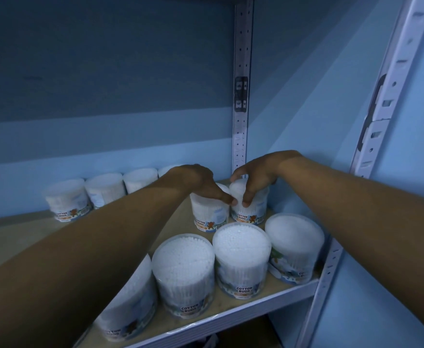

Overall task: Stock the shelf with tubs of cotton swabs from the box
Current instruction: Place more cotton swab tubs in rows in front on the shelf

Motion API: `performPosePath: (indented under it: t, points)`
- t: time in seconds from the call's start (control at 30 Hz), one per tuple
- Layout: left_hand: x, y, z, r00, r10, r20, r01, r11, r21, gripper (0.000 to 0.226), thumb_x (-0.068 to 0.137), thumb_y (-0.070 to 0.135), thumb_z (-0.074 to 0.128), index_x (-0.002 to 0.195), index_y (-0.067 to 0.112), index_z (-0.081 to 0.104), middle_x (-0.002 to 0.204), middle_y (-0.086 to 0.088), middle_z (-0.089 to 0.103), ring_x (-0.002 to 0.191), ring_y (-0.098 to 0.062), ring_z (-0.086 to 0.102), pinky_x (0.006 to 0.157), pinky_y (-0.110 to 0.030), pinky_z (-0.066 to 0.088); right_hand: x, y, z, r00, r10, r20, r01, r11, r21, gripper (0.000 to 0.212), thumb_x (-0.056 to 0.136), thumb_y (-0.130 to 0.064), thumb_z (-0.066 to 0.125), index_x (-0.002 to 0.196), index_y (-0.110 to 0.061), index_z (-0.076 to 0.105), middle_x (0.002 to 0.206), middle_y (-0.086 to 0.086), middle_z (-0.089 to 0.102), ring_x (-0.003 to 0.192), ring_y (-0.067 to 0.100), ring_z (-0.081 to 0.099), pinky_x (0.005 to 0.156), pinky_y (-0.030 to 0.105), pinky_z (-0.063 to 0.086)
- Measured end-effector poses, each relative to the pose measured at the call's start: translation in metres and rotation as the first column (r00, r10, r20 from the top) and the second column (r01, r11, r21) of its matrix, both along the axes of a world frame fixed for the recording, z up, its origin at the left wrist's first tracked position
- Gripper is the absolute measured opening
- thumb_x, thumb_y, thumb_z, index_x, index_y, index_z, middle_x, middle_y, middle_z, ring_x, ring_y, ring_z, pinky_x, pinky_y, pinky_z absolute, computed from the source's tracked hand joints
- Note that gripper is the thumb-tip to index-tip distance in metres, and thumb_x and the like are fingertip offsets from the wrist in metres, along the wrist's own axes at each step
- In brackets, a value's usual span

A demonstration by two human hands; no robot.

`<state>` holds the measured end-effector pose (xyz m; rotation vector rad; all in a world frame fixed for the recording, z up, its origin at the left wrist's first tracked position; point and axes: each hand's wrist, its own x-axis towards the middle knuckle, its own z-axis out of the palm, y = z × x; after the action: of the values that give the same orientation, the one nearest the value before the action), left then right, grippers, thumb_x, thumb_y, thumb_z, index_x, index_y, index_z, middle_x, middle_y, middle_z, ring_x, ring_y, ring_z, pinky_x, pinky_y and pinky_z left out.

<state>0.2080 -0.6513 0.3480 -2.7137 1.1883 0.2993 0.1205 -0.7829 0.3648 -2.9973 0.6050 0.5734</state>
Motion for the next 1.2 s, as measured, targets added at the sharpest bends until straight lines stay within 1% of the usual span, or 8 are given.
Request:
performPosePath:
  t: [0.17, 0.27, 0.4, 0.63, 0.8, 0.9, 1.0, 1.2]
  points:
    - [0.012, 0.002, 0.007, 0.991, -0.031, -0.127, 0.023, 0.998, -0.060, 0.107, 0.064, 0.075, 0.071, 0.152, 0.032, 0.027, 0.155, 0.002, 0.037, 0.130, -0.026, 0.050, 0.102, -0.038, 0.049, -0.007, 0.006, 0.007, 0.997, -0.039, 0.062, 0.038, 0.999, 0.015, 0.082, 0.082, -0.058, 0.073, 0.151, -0.035, 0.035, 0.155, -0.003, 0.037, 0.136, 0.024, 0.042, 0.089, 0.031, 0.044]
    - [0.016, 0.002, 0.003, 0.980, -0.048, -0.191, 0.034, 0.997, -0.076, 0.104, 0.064, 0.066, 0.078, 0.150, 0.034, 0.030, 0.153, 0.003, 0.036, 0.132, -0.026, 0.047, 0.098, -0.039, 0.053, -0.009, 0.010, 0.009, 0.996, -0.041, 0.076, 0.042, 0.999, -0.012, 0.083, 0.083, -0.060, 0.070, 0.152, -0.031, 0.034, 0.156, -0.003, 0.036, 0.134, 0.023, 0.044, 0.093, 0.033, 0.047]
    - [0.018, 0.005, -0.001, 0.959, -0.055, -0.277, 0.021, 0.992, -0.125, 0.094, 0.065, 0.050, 0.086, 0.145, 0.032, 0.040, 0.145, 0.002, 0.042, 0.122, -0.027, 0.054, 0.084, -0.036, 0.060, -0.012, 0.015, 0.010, 0.998, -0.035, 0.052, 0.036, 0.999, -0.019, 0.074, 0.087, -0.054, 0.069, 0.149, -0.024, 0.040, 0.149, 0.002, 0.045, 0.111, 0.020, 0.049, 0.096, 0.033, 0.049]
    - [0.006, 0.005, 0.002, 0.957, -0.036, -0.288, -0.004, 0.990, -0.138, 0.089, 0.064, 0.058, 0.083, 0.140, 0.029, 0.047, 0.139, -0.001, 0.047, 0.107, -0.028, 0.059, 0.077, -0.035, 0.062, -0.011, 0.010, 0.009, 0.998, -0.059, 0.015, 0.058, 0.997, 0.051, 0.078, 0.080, -0.040, 0.082, 0.146, -0.033, 0.042, 0.145, 0.001, 0.043, 0.119, 0.027, 0.053, 0.094, 0.043, 0.057]
    - [-0.008, 0.001, 0.002, 0.966, 0.003, -0.260, -0.028, 0.995, -0.091, 0.092, 0.068, 0.066, 0.075, 0.143, 0.024, 0.041, 0.138, -0.004, 0.045, 0.097, -0.029, 0.065, 0.077, -0.034, 0.062, -0.012, 0.005, 0.009, 0.999, -0.043, -0.030, 0.045, 0.998, 0.049, 0.081, 0.076, -0.031, 0.085, 0.143, -0.041, 0.041, 0.144, -0.002, 0.042, 0.125, 0.028, 0.049, 0.094, 0.041, 0.056]
    - [-0.007, 0.001, 0.005, 0.967, 0.010, -0.254, -0.032, 0.996, -0.082, 0.100, 0.066, 0.070, 0.074, 0.148, 0.028, 0.035, 0.139, -0.004, 0.045, 0.102, -0.029, 0.063, 0.082, -0.036, 0.060, -0.014, 0.006, 0.011, 0.998, -0.061, -0.013, 0.061, 0.997, 0.050, 0.081, 0.079, -0.041, 0.082, 0.147, -0.038, 0.038, 0.147, -0.002, 0.039, 0.130, 0.028, 0.047, 0.091, 0.035, 0.053]
    - [-0.001, 0.002, 0.007, 0.951, -0.006, -0.309, -0.028, 0.994, -0.108, 0.103, 0.060, 0.066, 0.081, 0.147, 0.035, 0.035, 0.145, 0.000, 0.043, 0.119, -0.027, 0.055, 0.083, -0.037, 0.060, -0.015, 0.006, 0.011, 0.994, -0.108, 0.022, 0.106, 0.991, 0.081, 0.083, 0.077, -0.053, 0.080, 0.147, -0.033, 0.041, 0.147, 0.000, 0.040, 0.119, 0.031, 0.056, 0.090, 0.042, 0.058]
    - [-0.002, 0.006, 0.006, 0.932, -0.024, -0.361, -0.032, 0.988, -0.148, 0.086, 0.065, 0.052, 0.085, 0.140, 0.028, 0.049, 0.136, 0.000, 0.046, 0.107, -0.028, 0.059, 0.077, -0.036, 0.062, -0.018, 0.009, 0.012, 0.992, -0.124, 0.006, 0.123, 0.988, 0.094, 0.083, 0.075, -0.046, 0.084, 0.146, -0.030, 0.044, 0.143, 0.002, 0.042, 0.112, 0.032, 0.060, 0.086, 0.045, 0.060]
